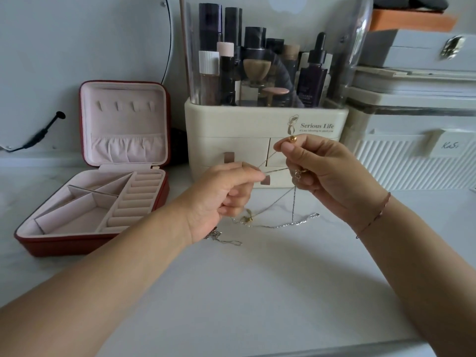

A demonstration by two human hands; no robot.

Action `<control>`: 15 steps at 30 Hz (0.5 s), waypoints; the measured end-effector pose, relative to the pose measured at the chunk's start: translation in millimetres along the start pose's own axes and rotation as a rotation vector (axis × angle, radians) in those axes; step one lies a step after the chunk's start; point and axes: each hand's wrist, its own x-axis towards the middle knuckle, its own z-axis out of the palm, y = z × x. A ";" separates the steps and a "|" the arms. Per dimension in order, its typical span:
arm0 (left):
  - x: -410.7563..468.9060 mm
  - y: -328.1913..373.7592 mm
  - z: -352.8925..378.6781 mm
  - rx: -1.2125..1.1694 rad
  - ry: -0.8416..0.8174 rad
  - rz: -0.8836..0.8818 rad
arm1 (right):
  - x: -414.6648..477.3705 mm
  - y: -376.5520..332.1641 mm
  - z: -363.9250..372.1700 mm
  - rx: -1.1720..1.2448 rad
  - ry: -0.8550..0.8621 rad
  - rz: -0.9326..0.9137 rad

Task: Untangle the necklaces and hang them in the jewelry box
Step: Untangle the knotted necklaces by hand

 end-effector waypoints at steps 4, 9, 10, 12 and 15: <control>-1.1 -1.5 4.1 0.081 -0.040 -0.019 | -1.1 1.2 3.5 -0.036 -0.004 -0.021; 2.9 -13.0 8.1 0.116 -0.051 0.045 | -1.0 5.2 8.1 -0.097 -0.006 -0.061; 3.6 -14.0 8.1 0.114 -0.058 0.048 | -1.2 5.8 9.5 -0.109 -0.003 -0.063; 4.1 -13.6 8.3 0.093 -0.083 0.046 | -1.5 6.7 11.9 -0.140 0.009 -0.066; 1.2 -11.5 10.6 0.080 -0.106 0.044 | -2.8 7.9 15.9 -0.190 0.025 -0.069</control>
